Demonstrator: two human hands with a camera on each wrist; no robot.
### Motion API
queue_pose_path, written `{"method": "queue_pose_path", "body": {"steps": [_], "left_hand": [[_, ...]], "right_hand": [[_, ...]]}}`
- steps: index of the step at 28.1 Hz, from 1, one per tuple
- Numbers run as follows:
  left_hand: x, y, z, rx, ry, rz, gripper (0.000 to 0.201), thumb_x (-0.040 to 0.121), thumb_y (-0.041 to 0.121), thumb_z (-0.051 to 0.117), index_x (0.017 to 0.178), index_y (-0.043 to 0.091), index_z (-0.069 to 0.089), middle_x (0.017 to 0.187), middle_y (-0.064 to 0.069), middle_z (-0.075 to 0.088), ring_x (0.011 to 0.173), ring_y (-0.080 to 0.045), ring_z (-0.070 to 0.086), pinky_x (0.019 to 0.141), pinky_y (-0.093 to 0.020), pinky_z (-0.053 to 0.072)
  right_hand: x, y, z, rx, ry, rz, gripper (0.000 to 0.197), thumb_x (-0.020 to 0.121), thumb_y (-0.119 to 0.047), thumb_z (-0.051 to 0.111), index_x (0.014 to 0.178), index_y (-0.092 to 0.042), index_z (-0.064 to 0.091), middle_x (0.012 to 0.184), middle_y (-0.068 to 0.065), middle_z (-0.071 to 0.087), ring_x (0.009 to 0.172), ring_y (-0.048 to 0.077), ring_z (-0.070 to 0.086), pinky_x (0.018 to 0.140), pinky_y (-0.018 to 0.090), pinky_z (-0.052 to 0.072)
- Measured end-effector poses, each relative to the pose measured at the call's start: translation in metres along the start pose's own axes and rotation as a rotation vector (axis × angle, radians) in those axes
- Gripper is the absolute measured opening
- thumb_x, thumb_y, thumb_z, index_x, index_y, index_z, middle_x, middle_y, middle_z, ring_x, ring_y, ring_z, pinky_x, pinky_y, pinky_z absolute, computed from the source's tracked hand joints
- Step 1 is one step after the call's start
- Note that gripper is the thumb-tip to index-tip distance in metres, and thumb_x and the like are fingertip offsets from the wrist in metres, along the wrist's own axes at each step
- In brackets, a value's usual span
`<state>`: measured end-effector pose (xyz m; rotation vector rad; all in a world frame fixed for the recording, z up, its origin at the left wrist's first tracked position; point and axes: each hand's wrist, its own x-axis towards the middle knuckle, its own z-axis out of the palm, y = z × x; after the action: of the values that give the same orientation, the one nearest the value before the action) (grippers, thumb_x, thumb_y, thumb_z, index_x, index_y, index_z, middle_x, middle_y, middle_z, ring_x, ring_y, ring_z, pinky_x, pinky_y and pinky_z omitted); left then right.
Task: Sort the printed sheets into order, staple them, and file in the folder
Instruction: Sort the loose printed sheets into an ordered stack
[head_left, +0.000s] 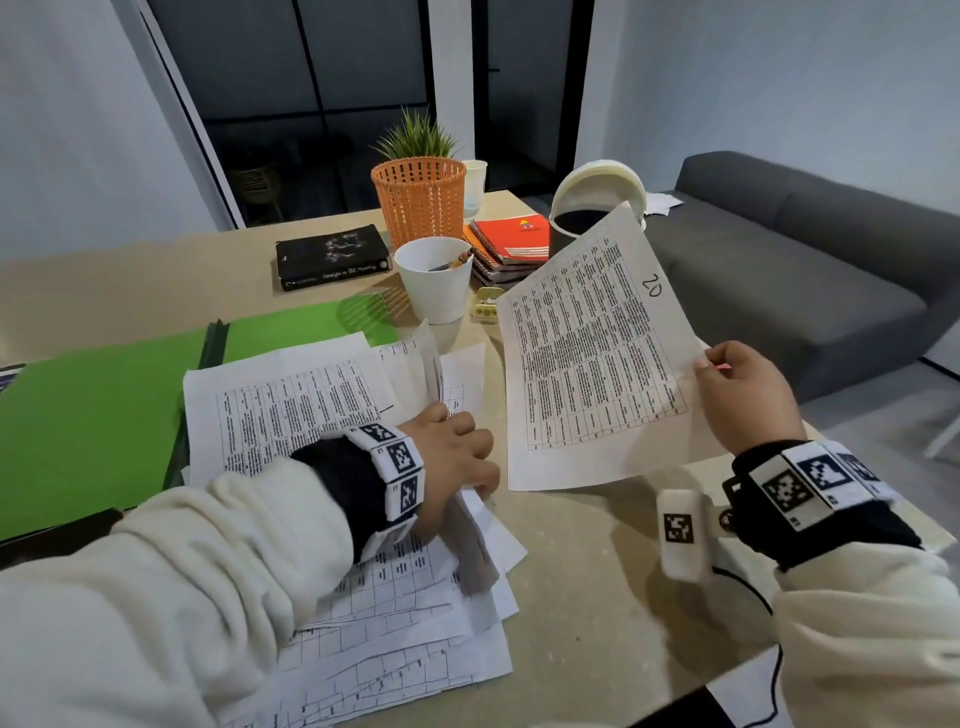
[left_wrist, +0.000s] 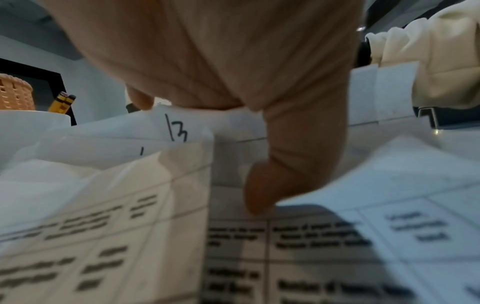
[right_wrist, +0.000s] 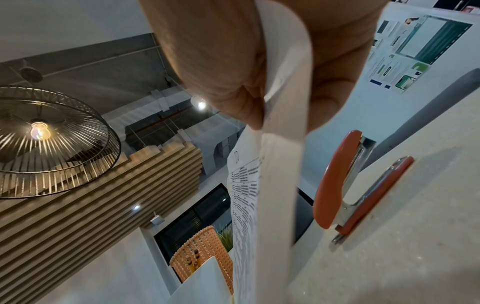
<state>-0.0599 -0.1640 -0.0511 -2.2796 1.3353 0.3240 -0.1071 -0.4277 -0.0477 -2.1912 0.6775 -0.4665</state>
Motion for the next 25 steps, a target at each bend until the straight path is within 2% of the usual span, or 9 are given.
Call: {"method": "queue_pose_path", "body": {"steps": [4,6,8,10,14,18,22,25], "left_hand": [[-0.001,-0.005,-0.003,0.012,-0.047,0.046,0.075,0.060,0.038,0.079,0.123,0.040,0.038,0.138,0.007,0.030,0.127,-0.020,0.025,0.099,-0.041,0.019],[-0.001,-0.006,-0.005,0.056,-0.082,0.072,0.079,0.062,0.039,0.079,0.127,0.044,0.035,0.144,0.007,0.025,0.135,-0.021,0.016,0.108,-0.049,0.011],[-0.001,-0.002,-0.007,0.108,-0.109,0.096,0.079,0.066,0.038,0.079,0.131,0.043,0.034,0.148,0.006,0.021,0.139,-0.021,0.010,0.111,-0.055,0.004],[0.002,0.003,-0.008,0.171,-0.093,0.128,0.072,0.071,0.034,0.074,0.132,0.039,0.035,0.147,0.006,0.025,0.139,-0.022,0.012,0.111,-0.053,0.005],[0.007,0.014,-0.010,0.285,-0.074,0.194,0.050,0.078,0.030,0.067,0.125,0.029,0.048,0.130,0.007,0.043,0.125,-0.020,0.030,0.105,-0.042,0.019],[0.008,0.018,-0.013,0.278,-0.119,0.173,0.043,0.079,0.031,0.067,0.120,0.030,0.051,0.115,0.010,0.055,0.116,-0.017,0.037,0.096,-0.035,0.024],[0.007,0.015,-0.013,0.190,-0.108,0.152,0.038,0.083,0.027,0.063,0.117,0.033,0.048,0.111,0.008,0.058,0.110,-0.018,0.038,0.093,-0.034,0.027],[0.006,0.015,-0.011,0.270,-0.154,0.151,0.036,0.085,0.028,0.062,0.119,0.034,0.051,0.115,0.010,0.056,0.113,-0.018,0.036,0.094,-0.035,0.025]], "right_hand": [[0.000,0.000,0.000,-0.011,-0.008,-0.007,0.017,0.096,-0.019,0.043,0.089,-0.010,0.055,0.084,0.007,0.058,0.077,0.025,0.050,0.067,0.029,0.031],[-0.001,0.000,0.001,-0.014,-0.010,-0.013,0.017,0.096,-0.018,0.043,0.090,-0.010,0.056,0.081,0.006,0.057,0.075,0.024,0.050,0.064,0.029,0.031],[-0.002,0.000,0.002,-0.012,-0.016,-0.014,0.017,0.096,-0.018,0.043,0.088,-0.010,0.055,0.077,0.004,0.056,0.073,0.023,0.049,0.061,0.030,0.031],[-0.002,0.000,0.004,-0.015,-0.021,-0.007,0.016,0.096,-0.018,0.043,0.088,-0.011,0.055,0.076,0.002,0.055,0.076,0.023,0.049,0.065,0.030,0.031],[-0.002,0.001,0.005,-0.020,-0.022,-0.010,0.016,0.096,-0.019,0.043,0.088,-0.011,0.055,0.082,0.005,0.057,0.080,0.024,0.050,0.069,0.029,0.032],[-0.003,0.001,0.005,-0.022,-0.024,-0.011,0.017,0.096,-0.019,0.043,0.089,-0.010,0.055,0.084,0.005,0.058,0.080,0.024,0.050,0.070,0.029,0.033],[-0.003,0.002,0.002,-0.028,-0.010,-0.009,0.017,0.096,-0.019,0.043,0.090,-0.010,0.056,0.080,0.003,0.056,0.080,0.024,0.050,0.070,0.029,0.031],[-0.004,0.001,0.001,-0.026,-0.013,-0.011,0.017,0.096,-0.019,0.043,0.090,-0.010,0.056,0.076,0.001,0.055,0.079,0.023,0.049,0.069,0.029,0.031]]}}
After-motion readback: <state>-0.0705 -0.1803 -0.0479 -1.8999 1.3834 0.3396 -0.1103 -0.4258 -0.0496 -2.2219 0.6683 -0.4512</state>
